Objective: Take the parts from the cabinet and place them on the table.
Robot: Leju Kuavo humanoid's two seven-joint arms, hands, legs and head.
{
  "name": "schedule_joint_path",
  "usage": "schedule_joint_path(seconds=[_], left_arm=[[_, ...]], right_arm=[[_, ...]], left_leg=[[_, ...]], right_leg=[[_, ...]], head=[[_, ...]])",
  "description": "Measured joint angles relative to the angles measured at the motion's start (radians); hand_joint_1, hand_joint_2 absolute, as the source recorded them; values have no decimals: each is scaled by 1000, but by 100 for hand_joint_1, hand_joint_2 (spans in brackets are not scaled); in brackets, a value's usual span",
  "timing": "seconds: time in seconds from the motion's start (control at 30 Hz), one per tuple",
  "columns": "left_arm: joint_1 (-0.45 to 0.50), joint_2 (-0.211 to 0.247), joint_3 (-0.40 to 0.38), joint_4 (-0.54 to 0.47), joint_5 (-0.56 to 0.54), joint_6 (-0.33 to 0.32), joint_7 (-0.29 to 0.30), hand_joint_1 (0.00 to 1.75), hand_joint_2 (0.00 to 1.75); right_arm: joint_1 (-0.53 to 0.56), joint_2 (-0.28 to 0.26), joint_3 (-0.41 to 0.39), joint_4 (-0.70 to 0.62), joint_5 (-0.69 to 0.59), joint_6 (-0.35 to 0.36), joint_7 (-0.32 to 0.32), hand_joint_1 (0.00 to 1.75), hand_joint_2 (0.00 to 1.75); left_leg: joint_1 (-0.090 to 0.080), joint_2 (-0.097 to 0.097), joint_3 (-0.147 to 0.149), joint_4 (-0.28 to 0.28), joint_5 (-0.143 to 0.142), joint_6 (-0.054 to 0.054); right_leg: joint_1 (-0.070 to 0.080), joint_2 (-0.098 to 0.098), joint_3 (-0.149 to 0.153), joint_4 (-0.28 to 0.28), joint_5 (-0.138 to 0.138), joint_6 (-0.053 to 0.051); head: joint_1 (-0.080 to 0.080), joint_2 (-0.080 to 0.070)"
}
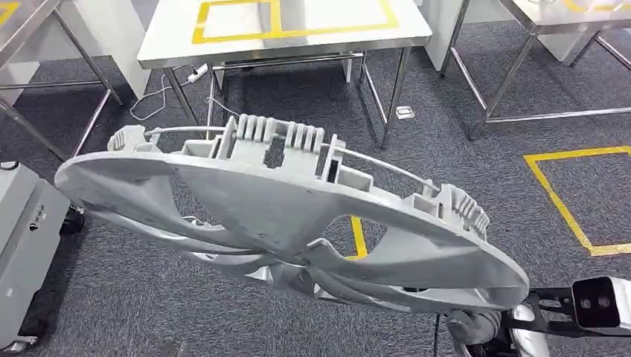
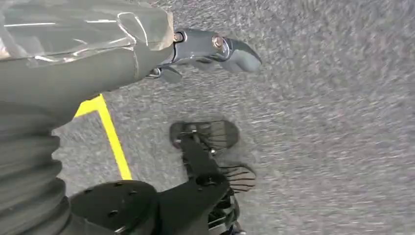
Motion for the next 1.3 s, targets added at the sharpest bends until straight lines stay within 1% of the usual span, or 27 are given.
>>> schedule_joint_path(seconds=[0.07, 0.1, 0.13, 0.17, 0.23, 0.27, 0.3, 0.43, 0.47, 0.53, 0.6, 0.63, 0.67, 0.7, 0.77, 0.8, 0.83, 0.93, 0.97, 1.0, 1.03, 1.1, 1.13, 1.17, 1.2, 1.27, 1.3], left_arm=[[1, 1, 2, 0, 0, 1, 0, 0, 175], [3, 1, 2, 0, 0, 1, 0, 0, 175], [3, 1, 3, 0, 0, 1, 0, 0, 175], [3, 1, 6, 0, 0, 1, 0, 0, 175], [3, 1, 9, 0, 0, 1, 0, 0, 175], [3, 2, 10, 0, 0, 1, 0, 0, 175], [2, 6, 11, 0, 1, 2, 0, 0, 175], [3, 6, 16, -2, 1, 8, -3, 0, 175], [6, 5, 18, -3, 2, 8, -5, 0, 175], [3, 4, 19, -5, 2, 8, -7, 0, 175], [3, 2, 21, -5, 2, 8, -8, 0, 175], [4, 2, 24, -5, 2, 8, -8, 0, 175], [5, 1, 25, -5, 1, 8, -8, 0, 175], [5, 0, 25, -5, 1, 8, -8, 0, 175], [5, -3, 25, -6, 1, 8, -8, 0, 175], [5, -3, 26, -6, 0, 7, -8, 0, 175], [4, -3, 26, -7, 0, 7, -9, 0, 175], [6, -3, 28, -7, -1, 7, -9, 0, 175], [6, -2, 29, -8, -1, 6, -10, 0, 175], [6, -3, 29, -10, -2, 6, -11, 0, 175], [5, -2, 31, -10, -2, 6, -12, 0, 175], [8, -1, 33, -10, -2, 6, -11, 0, 175], [10, -1, 33, -10, -2, 6, -12, 0, 175], [12, -1, 34, -10, -2, 6, -11, 0, 175], [13, -1, 34, -10, -2, 6, -12, 0, 175], [13, 0, 35, -10, -2, 5, -12, 0, 175], [13, 4, 35, -10, -2, 3, -12, 0, 175]], right_arm=[[-3, 0, 1, 2, -1, 0, -3, 171, 175], [-3, 0, 1, 3, -1, 0, -3, 171, 175], [-3, 0, 2, 4, -1, 0, -3, 171, 175], [-3, 0, 2, 5, 0, 0, -3, 171, 175], [-6, 0, 5, 6, -1, 1, -3, 171, 175], [-10, 2, 6, 6, 0, 1, -3, 171, 175], [-12, 3, 6, 8, 0, 1, -3, 171, 175], [-16, 3, 8, 9, 0, 2, -3, 171, 175], [-17, 2, 8, 8, 0, 3, -3, 171, 175], [-22, 2, 10, 9, 0, 5, -3, 171, 175], [-21, 2, 11, 10, -1, 5, -5, 171, 175], [-21, 1, 12, 12, 0, 5, -5, 171, 175], [-20, -1, 12, 13, 0, 5, -5, 171, 175], [-20, -1, 13, 13, 0, 5, -5, 171, 175], [-21, -2, 15, 13, 0, 5, -5, 171, 175], [-21, -2, 16, 13, 0, 5, -5, 171, 175], [-21, -2, 18, 14, 0, 5, -5, 171, 175], [-22, -3, 19, 14, -1, 3, -6, 171, 175], [-22, -3, 19, 13, -1, 3, -6, 171, 175], [-22, -3, 19, 12, -1, 3, -6, 171, 175], [-22, -3, 19, 12, -1, 3, -6, 171, 175], [-23, -3, 21, 12, -2, 3, -7, 171, 175], [-22, -3, 21, 12, -2, 3, -7, 171, 175], [-22, -3, 21, 12, -1, 3, -7, 171, 175], [-23, -3, 21, 12, -1, 3, -7, 171, 175], [-24, -3, 22, 12, -2, 3, -7, 171, 175], [-24, -3, 22, 12, -2, 3, -8, 171, 175]], left_leg=[[4, 2, -97, 172, -68, -9], [6, 3, -145, 242, -84, -10], [6, 5, -171, 267, -76, -10], [6, 6, -170, 239, -38, -8], [5, 6, -106, 68, 78, 2], [2, 7, -63, -35, 133, 15], [-4, 11, -51, -61, 119, 24], [-13, 9, -45, -76, 116, 39], [2, 9, -20, -101, 126, 44], [-2, 8, -6, -108, 124, 51], [-4, 7, -3, -107, 116, 55], [-4, 5, -2, -105, 112, 55], [-4, 3, 2, -104, 106, 53], [-4, 0, 9, -102, 100, 51], [-4, -5, 26, -93, 81, 43], [-6, -6, 26, -88, 71, 36], [-13, -7, 26, -82, 63, 29], [-10, -5, 31, -84, 53, 18], [-6, -5, 31, -80, 44, 14], [-6, -3, 23, -52, 29, 7], [-3, -1, -10, 16, -3, -1], [2, 3, -109, 193, -68, -10], [3, 5, -151, 252, -76, -11], [4, 6, -166, 257, -58, -10], [4, 7, -157, 212, -14, -7], [2, 7, -79, 20, 103, 9], [-4, 8, -50, -56, 134, 23]], right_leg=[[2, 0, 5, 1, -6, -5], [3, 0, 8, 1, -9, -6], [4, 1, 12, 1, -14, -5], [5, 1, 20, 1, -19, -5], [8, 1, 42, 0, -32, -3], [9, 1, 50, -1, -39, -1], [13, 1, 53, -1, -42, 4], [12, 1, 56, -13, -48, 24], [11, 0, 55, -4, -55, 26], [12, 0, 0, 105, -96, 20], [9, 0, -102, 267, -146, 19], [10, 0, -139, 313, -149, 24], [9, 0, -145, 298, -127, 34], [8, 0, -124, 239, -89, 44], [5, -1, -38, 44, 5, 59], [7, 0, -18, 2, 21, 46], [8, 1, -9, -5, 19, 36], [14, 2, -10, 0, 9, 17], [1, 3, -2, -3, 8, 11], [1, 2, 5, -3, 2, 3], [2, 2, 10, -3, -2, -3], [4, 2, 15, -2, -8, -8], [5, 3, 18, -2, -11, -8], [6, 4, 23, -2, -15, -8], [8, 5, 31, -2, -20, -8], [12, 6, 52, -4, -32, -5], [10, 6, 55, -5, -36, -4]], head=[[0, 0], [1, 0], [0, 0], [1, 0], [1, 0], [1, 0], [4, 0], [2, 0], [2, 0], [7, 0], [9, 0], [9, 0], [9, 0], [9, 0], [10, 0], [10, 0], [8, 0], [8, 0], [8, 0], [7, 0], [3, 0], [3, 0], [3, 0], [3, 0], [3, 0], [3, 0], [5, 0]])
